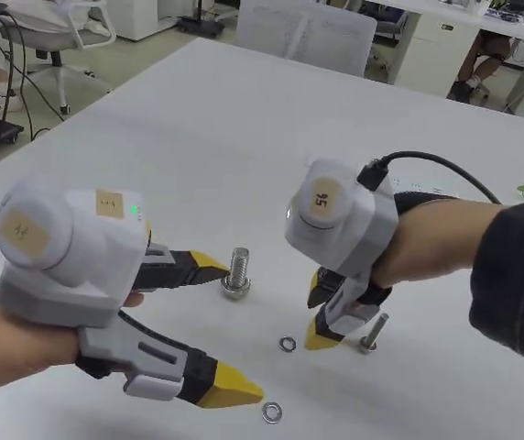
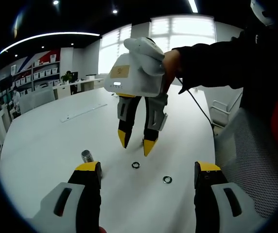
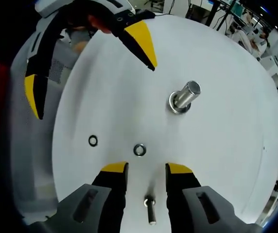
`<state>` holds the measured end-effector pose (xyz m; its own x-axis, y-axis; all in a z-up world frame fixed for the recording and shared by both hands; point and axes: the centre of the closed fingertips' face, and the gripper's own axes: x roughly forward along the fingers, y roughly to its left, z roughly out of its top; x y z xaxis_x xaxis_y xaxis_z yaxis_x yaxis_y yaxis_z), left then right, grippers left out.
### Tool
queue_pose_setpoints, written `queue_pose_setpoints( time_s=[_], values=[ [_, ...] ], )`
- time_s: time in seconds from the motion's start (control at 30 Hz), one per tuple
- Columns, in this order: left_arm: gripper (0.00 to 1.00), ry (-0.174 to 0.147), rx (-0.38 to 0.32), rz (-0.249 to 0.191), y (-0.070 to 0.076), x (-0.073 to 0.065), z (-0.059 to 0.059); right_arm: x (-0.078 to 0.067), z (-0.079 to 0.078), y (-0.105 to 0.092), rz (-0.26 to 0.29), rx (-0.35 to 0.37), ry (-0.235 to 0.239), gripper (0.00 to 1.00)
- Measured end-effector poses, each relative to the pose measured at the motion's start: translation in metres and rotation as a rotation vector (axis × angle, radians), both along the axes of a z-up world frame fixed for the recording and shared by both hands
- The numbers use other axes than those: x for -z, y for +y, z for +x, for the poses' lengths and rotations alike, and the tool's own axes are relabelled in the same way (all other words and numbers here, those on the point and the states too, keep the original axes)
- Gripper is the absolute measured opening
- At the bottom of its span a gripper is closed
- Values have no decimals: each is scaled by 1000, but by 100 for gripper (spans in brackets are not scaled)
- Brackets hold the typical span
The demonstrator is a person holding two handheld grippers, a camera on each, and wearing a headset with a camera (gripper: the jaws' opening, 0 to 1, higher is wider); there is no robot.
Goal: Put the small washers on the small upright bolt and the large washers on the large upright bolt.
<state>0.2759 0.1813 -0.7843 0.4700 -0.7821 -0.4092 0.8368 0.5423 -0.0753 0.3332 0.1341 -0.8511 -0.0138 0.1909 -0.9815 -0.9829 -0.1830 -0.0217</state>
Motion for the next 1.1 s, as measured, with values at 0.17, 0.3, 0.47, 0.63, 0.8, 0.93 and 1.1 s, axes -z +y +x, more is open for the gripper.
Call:
queue_pose_setpoints(
  time_s=[0.17, 0.3, 0.47, 0.63, 0.8, 0.93, 1.1],
  values=[
    [78, -2, -1, -2, 1, -1, 0, 2, -3, 3, -4, -10, 3, 32],
    [78, -4, -3, -4, 1, -1, 0, 4, -4, 5, -7, -15, 7, 32],
    [78, -6, -4, -7, 2, -2, -1, 6, -6, 6, -12, -21, 7, 32],
    [78, -8, -7, -10, 3, -3, -1, 7, -8, 8, -16, -28, 11, 32],
    [78, -9, -8, -11, 3, -3, -1, 10, -11, 12, -18, -33, 18, 32],
    [78, -9, -9, -13, 4, -4, -1, 12, -12, 13, -21, -37, 22, 31],
    [78, -10, -10, -14, 4, -4, -1, 14, -13, 14, -22, -41, 23, 30]
  ],
)
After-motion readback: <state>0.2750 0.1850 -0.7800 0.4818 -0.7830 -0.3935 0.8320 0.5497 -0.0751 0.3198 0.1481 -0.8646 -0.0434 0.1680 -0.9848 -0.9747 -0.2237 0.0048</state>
